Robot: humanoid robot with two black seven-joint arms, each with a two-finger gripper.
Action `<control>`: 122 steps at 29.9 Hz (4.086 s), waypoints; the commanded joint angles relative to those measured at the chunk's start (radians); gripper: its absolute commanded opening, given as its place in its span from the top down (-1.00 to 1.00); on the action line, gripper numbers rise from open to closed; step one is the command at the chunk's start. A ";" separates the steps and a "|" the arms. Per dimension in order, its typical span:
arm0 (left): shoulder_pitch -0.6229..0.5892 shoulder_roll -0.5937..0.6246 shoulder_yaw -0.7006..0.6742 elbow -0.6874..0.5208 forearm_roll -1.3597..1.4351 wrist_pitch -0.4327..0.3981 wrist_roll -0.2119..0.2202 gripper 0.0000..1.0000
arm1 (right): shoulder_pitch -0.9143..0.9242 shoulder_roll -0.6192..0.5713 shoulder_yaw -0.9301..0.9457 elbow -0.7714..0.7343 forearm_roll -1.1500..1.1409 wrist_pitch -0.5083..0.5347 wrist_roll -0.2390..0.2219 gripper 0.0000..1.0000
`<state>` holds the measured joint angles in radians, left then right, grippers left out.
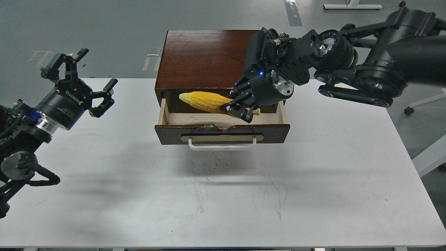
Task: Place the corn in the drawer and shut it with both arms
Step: 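Carry the corn cob with the right gripper over the open drawer, then lower the corn cob into the drawer and open the right gripper, then withdraw the right gripper up and back from the drawer, then swing the left gripper toward the drawer front handle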
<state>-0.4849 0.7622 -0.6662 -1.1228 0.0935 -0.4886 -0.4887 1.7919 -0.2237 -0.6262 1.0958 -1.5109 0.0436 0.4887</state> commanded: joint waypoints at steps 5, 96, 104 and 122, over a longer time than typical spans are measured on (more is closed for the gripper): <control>0.000 0.002 -0.003 0.000 -0.001 0.000 0.000 -1.00 | -0.014 0.010 -0.013 -0.011 0.003 -0.013 0.000 0.13; -0.199 0.207 -0.047 -0.284 0.632 0.000 0.000 1.00 | -1.184 -0.367 1.120 -0.028 1.290 -0.016 0.000 -0.99; -0.202 0.233 -0.047 -0.514 1.057 0.042 0.000 1.00 | -1.186 -0.367 1.120 -0.034 1.290 -0.016 0.000 -0.99; -0.185 0.141 0.158 -0.589 1.506 0.073 0.000 1.00 | -1.207 -0.367 1.114 -0.036 1.290 -0.014 0.000 -0.99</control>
<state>-0.6706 0.9315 -0.5526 -1.7120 1.5645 -0.4156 -0.4888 0.5873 -0.5905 0.4878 1.0600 -0.2209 0.0292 0.4887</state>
